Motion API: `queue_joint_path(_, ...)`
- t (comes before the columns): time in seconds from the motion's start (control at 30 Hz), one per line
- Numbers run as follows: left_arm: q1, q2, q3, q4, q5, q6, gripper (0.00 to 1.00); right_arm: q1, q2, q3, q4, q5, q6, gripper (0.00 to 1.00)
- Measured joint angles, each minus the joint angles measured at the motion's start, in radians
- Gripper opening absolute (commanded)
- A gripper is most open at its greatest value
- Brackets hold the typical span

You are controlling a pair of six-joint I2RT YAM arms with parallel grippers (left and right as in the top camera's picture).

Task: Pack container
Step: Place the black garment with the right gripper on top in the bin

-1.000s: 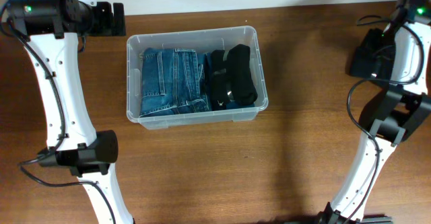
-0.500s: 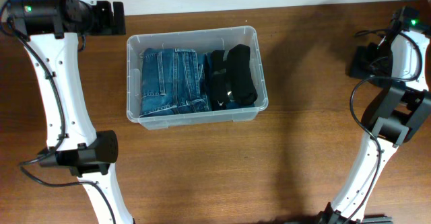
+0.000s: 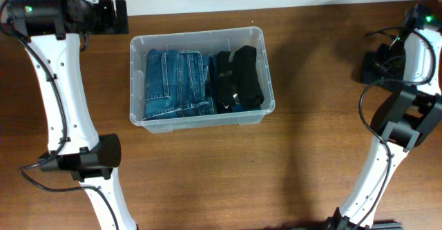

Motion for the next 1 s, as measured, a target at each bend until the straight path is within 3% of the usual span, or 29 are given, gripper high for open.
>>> queue_joint_path(0.3, 0.000, 0.000, 0.000, 0.011, 0.000, 0.000, 0.99, 0.031, -0.248, 0.197, -0.153, -0.102, -0.010, 0.04)
queue_joint_path(0.43, 0.000, 0.000, 0.000, 0.014, 0.000, 0.000, 0.99, 0.143, -0.363, 0.209, -0.210, -0.215, -0.096, 0.04)
queue_joint_path(0.7, 0.000, 0.000, 0.000, 0.015, 0.000, 0.000, 0.99, 0.531, -0.381, 0.209, -0.320, -0.307, -0.515, 0.04)
queue_joint_path(1.0, 0.000, 0.000, 0.000, 0.015, 0.000, 0.000, 1.00, 0.792, -0.381, 0.187, -0.311, -0.315, -1.009, 0.04)
